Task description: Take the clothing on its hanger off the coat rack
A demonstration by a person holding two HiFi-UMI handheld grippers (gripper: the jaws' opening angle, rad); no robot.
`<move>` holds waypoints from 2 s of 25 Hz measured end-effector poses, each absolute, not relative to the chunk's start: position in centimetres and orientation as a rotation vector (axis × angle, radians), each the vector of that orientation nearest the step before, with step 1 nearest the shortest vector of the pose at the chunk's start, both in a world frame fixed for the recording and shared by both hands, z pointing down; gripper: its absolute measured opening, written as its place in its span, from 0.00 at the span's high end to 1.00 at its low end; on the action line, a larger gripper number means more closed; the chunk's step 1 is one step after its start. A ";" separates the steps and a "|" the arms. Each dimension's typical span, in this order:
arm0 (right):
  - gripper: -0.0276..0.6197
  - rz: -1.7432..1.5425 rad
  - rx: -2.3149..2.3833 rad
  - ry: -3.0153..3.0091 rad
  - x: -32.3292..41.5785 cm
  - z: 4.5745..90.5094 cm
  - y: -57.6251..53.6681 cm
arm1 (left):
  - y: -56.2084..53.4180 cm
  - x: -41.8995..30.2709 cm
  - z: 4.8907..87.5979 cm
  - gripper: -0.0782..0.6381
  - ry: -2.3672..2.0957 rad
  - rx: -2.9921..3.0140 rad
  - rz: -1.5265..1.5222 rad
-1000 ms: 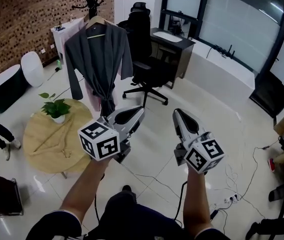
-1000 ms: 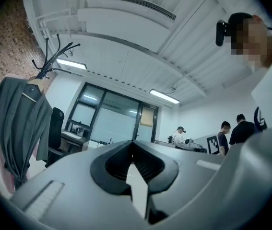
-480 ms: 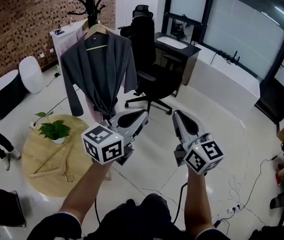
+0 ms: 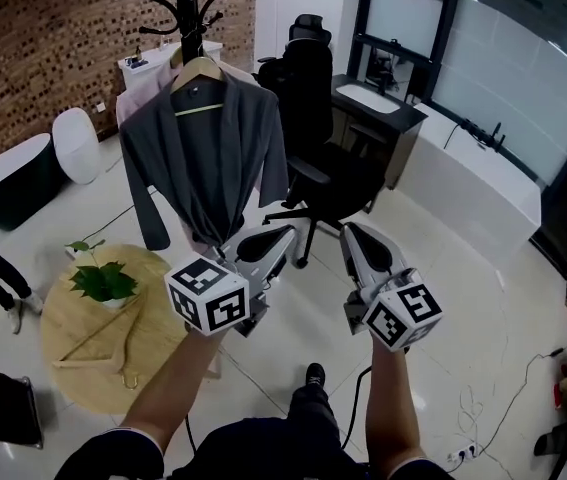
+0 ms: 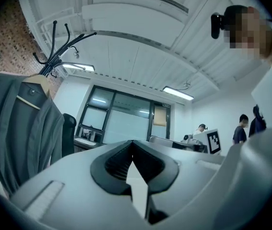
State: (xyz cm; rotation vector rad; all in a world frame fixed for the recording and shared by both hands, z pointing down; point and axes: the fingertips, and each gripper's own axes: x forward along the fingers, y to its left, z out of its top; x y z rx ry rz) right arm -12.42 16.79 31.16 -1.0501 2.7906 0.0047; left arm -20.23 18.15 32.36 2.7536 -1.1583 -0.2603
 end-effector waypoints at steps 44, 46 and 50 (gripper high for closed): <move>0.95 0.377 -0.216 2.997 -31.2 27.3 -11.6 | -5.3 -36.0 29.8 0.88 -2.035 2.359 -0.305; 0.95 0.391 -0.230 2.991 -32.3 26.9 -12.6 | -6.0 -36.9 29.7 0.88 -2.041 2.358 -0.285; 0.91 0.437 -0.235 2.995 -34.7 26.3 -14.6 | -7.4 -39.0 29.8 0.88 -2.074 2.330 -0.243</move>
